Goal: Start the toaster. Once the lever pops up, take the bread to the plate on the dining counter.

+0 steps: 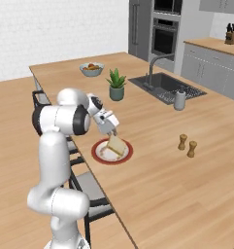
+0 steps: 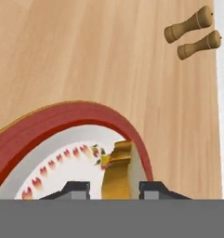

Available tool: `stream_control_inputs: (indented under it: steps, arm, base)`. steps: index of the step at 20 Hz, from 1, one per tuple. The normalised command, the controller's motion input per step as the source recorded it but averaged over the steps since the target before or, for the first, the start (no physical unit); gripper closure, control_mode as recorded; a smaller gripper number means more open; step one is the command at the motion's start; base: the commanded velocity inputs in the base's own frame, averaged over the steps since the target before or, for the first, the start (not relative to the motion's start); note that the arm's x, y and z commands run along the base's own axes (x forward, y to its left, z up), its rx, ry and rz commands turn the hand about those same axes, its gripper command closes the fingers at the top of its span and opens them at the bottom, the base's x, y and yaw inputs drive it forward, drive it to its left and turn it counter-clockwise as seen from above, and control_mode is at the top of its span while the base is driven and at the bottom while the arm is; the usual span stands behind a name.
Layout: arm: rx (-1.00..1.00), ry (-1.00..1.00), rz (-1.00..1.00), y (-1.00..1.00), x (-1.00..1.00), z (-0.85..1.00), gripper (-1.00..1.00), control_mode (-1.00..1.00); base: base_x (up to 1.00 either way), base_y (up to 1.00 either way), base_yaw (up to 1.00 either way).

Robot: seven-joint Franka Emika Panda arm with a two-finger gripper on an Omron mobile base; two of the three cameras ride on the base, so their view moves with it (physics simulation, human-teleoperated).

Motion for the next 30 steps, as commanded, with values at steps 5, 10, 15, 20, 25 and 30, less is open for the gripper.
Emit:
stream_control_inputs:
  steps: [5, 10, 15, 20, 25, 30]
  arm:
    - [0.2, -0.36, 0.0, 0.22, 0.0, -0.06, -1.0, -1.0]
    - [0.34, -0.37, 0.04, 0.1, 0.0, -0.07, -1.0, -1.0]
    - [0.31, -0.44, 0.22, 0.13, -0.26, 0.67, -1.0, -1.0]
    - [0.18, -0.36, 0.33, 0.15, -0.4, 1.0, -1.0, -1.0]
    - [0.03, -0.19, 0.22, 0.19, -0.9, 0.95, -1.0, -1.0]
    - [0.02, -0.01, 0.13, 0.16, -1.0, 0.57, -1.0, -1.0]
  base:
    - [0.0, 0.0, 0.0]
    - [0.0, 0.0, 0.0]
    - [0.0, 0.0, 0.0]
    - [0.0, 0.0, 0.0]
    - [0.0, 0.0, 0.0]
    - [0.0, 0.0, 0.0]
